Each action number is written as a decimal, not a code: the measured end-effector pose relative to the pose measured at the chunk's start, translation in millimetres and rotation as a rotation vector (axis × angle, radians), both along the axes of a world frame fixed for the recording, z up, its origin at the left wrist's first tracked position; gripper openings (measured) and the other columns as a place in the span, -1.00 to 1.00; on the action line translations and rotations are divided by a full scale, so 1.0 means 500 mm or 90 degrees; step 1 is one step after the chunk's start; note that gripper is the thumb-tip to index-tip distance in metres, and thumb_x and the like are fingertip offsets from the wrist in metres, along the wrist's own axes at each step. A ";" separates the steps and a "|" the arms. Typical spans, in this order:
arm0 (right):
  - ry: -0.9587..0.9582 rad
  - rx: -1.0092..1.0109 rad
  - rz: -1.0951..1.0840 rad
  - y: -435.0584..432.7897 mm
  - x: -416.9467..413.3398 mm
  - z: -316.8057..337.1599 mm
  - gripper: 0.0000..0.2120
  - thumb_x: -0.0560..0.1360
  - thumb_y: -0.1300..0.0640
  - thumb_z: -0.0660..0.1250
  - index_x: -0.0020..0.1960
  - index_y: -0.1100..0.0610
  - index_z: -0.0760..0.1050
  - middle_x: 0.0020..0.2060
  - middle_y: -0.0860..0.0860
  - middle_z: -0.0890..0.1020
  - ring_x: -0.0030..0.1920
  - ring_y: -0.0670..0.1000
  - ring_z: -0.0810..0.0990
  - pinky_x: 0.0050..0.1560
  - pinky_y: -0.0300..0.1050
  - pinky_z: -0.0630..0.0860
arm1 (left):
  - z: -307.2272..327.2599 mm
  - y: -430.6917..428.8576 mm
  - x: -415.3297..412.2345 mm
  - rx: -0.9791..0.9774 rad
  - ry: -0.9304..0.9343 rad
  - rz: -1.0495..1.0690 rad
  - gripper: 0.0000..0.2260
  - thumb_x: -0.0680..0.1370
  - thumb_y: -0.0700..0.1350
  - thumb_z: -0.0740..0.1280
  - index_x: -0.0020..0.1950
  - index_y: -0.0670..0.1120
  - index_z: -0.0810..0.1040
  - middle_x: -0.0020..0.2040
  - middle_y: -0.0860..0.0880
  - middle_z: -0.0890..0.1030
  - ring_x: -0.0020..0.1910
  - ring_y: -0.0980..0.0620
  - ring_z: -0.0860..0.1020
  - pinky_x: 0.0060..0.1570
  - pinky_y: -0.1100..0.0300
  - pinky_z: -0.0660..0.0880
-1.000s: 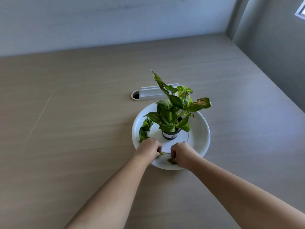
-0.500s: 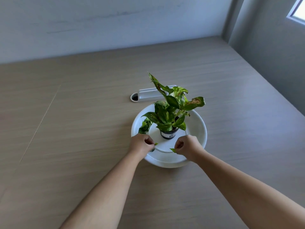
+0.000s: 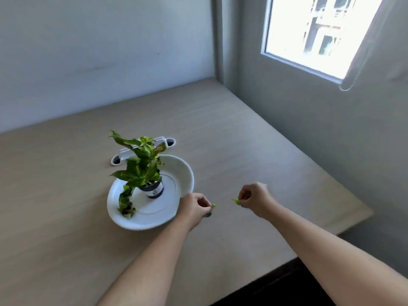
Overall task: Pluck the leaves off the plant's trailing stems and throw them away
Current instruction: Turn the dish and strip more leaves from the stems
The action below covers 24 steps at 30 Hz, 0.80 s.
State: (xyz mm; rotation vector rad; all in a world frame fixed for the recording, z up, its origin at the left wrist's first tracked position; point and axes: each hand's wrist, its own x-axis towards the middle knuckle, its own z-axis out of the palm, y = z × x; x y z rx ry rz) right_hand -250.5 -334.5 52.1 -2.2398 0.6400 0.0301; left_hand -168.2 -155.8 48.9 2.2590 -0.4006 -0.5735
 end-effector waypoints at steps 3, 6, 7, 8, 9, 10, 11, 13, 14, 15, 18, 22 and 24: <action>0.023 -0.012 -0.142 -0.156 -0.182 0.007 -0.95 0.36 0.18 0.47 -0.24 0.14 0.62 -0.31 0.05 0.59 -0.30 0.01 0.53 -0.47 -0.29 0.37 | 0.019 -0.187 -0.115 -0.012 -0.015 -0.127 -0.82 0.37 -0.27 0.39 -0.40 -0.04 0.59 -0.42 0.01 0.63 -0.40 0.11 0.56 -0.39 0.34 0.44; 0.034 -0.042 -0.260 -0.293 -0.380 0.005 -0.92 0.31 0.21 0.46 -0.32 0.08 0.60 -0.30 0.09 0.66 -0.27 0.02 0.59 -0.34 -0.28 0.38 | 0.026 -0.372 -0.244 -0.019 -0.036 -0.253 -0.80 0.37 -0.29 0.41 -0.40 -0.04 0.60 -0.43 0.00 0.61 -0.40 0.08 0.57 -0.35 0.27 0.49; 0.037 -0.041 -0.311 -0.334 -0.451 0.004 -0.88 0.30 0.24 0.45 -0.36 0.06 0.58 -0.32 0.09 0.67 -0.26 0.03 0.60 -0.29 -0.28 0.39 | 0.021 -0.432 -0.296 -0.016 -0.040 -0.301 -0.84 0.37 -0.30 0.42 -0.37 -0.09 0.61 -0.42 -0.03 0.61 -0.38 0.06 0.57 -0.32 0.23 0.52; 0.040 -0.040 -0.356 -0.366 -0.521 0.005 -0.83 0.29 0.26 0.44 -0.39 0.04 0.55 -0.35 0.07 0.65 -0.27 0.03 0.60 -0.26 -0.27 0.40 | 0.014 -0.490 -0.348 -0.018 -0.046 -0.343 -0.89 0.36 -0.31 0.43 -0.34 -0.15 0.63 -0.41 -0.06 0.60 -0.37 0.03 0.56 -0.28 0.18 0.54; 0.037 -0.034 -0.385 -0.384 -0.563 0.005 -0.81 0.29 0.28 0.43 -0.40 0.03 0.52 -0.37 0.06 0.63 -0.28 0.02 0.59 -0.25 -0.27 0.40 | 0.005 -0.524 -0.379 -0.024 -0.062 -0.370 -0.93 0.35 -0.30 0.45 -0.32 -0.18 0.63 -0.41 -0.07 0.58 -0.35 0.01 0.55 -0.25 0.13 0.54; 0.041 -0.026 -0.432 -0.409 -0.630 0.000 -0.81 0.29 0.29 0.43 -0.38 0.04 0.52 -0.38 0.05 0.61 -0.29 0.01 0.57 -0.24 -0.26 0.40 | -0.011 -0.574 -0.432 -0.029 -0.075 -0.419 -0.95 0.34 -0.27 0.46 -0.31 -0.20 0.63 -0.40 -0.07 0.57 -0.34 0.02 0.53 -0.23 0.12 0.52; 0.047 -0.020 -0.470 -0.425 -0.683 -0.005 -0.83 0.30 0.29 0.43 -0.36 0.06 0.53 -0.37 0.04 0.60 -0.28 0.01 0.56 -0.23 -0.26 0.40 | -0.020 -0.612 -0.477 -0.022 -0.089 -0.461 -0.94 0.35 -0.22 0.47 -0.29 -0.20 0.63 -0.37 -0.06 0.58 -0.32 0.04 0.50 -0.23 0.13 0.49; 0.063 0.004 -0.553 -0.449 -0.787 -0.034 -0.87 0.30 0.29 0.42 -0.33 0.09 0.56 -0.37 0.04 0.60 -0.28 0.01 0.56 -0.21 -0.26 0.41 | -0.040 -0.675 -0.566 0.004 -0.108 -0.557 -0.92 0.37 -0.16 0.47 -0.24 -0.16 0.65 -0.28 -0.07 0.65 -0.29 0.11 0.49 -0.26 0.23 0.39; 0.073 0.021 -0.597 -0.455 -0.837 -0.058 -0.90 0.31 0.28 0.43 -0.32 0.11 0.58 -0.37 0.04 0.60 -0.29 0.01 0.56 -0.21 -0.25 0.42 | -0.057 -0.706 -0.609 0.013 -0.101 -0.600 -0.94 0.38 -0.16 0.46 -0.23 -0.15 0.66 -0.25 -0.07 0.68 -0.27 0.13 0.50 -0.27 0.32 0.34; 0.082 0.035 -0.634 -0.456 -0.880 -0.087 -0.91 0.31 0.27 0.43 -0.31 0.12 0.59 -0.38 0.04 0.60 -0.30 0.02 0.56 -0.21 -0.24 0.42 | -0.075 -0.730 -0.646 0.027 -0.086 -0.631 -0.95 0.37 -0.18 0.46 -0.22 -0.14 0.67 -0.23 -0.07 0.69 -0.27 0.14 0.51 -0.29 0.39 0.31; 0.121 0.076 -0.720 -0.448 -0.964 -0.175 -0.88 0.32 0.22 0.46 -0.34 0.08 0.56 -0.40 0.01 0.59 -0.32 0.01 0.56 -0.26 -0.23 0.44 | -0.150 -0.783 -0.726 0.077 -0.047 -0.703 -0.96 0.38 -0.23 0.44 -0.20 -0.16 0.68 -0.33 -0.03 0.61 -0.38 0.19 0.47 -0.36 0.47 0.34; 0.118 0.121 -0.797 -0.461 -1.021 -0.283 -0.86 0.33 0.28 0.46 -0.34 0.12 0.54 -0.44 0.01 0.54 -0.41 -0.06 0.48 -0.40 -0.29 0.35 | -0.279 -0.850 -0.789 0.158 0.009 -0.732 -0.98 0.41 -0.22 0.44 -0.19 -0.14 0.67 -0.36 0.05 0.57 -0.28 0.10 0.55 -0.16 0.26 0.53; 0.122 0.134 -0.832 -0.482 -1.040 -0.332 -0.93 0.36 0.30 0.43 -0.27 0.18 0.60 -0.38 0.05 0.57 -0.34 0.00 0.54 -0.36 -0.27 0.38 | -0.335 -0.889 -0.813 0.189 0.042 -0.739 -0.96 0.44 -0.19 0.44 -0.13 -0.13 0.65 -0.28 0.03 0.58 -0.21 0.07 0.56 -0.14 0.22 0.54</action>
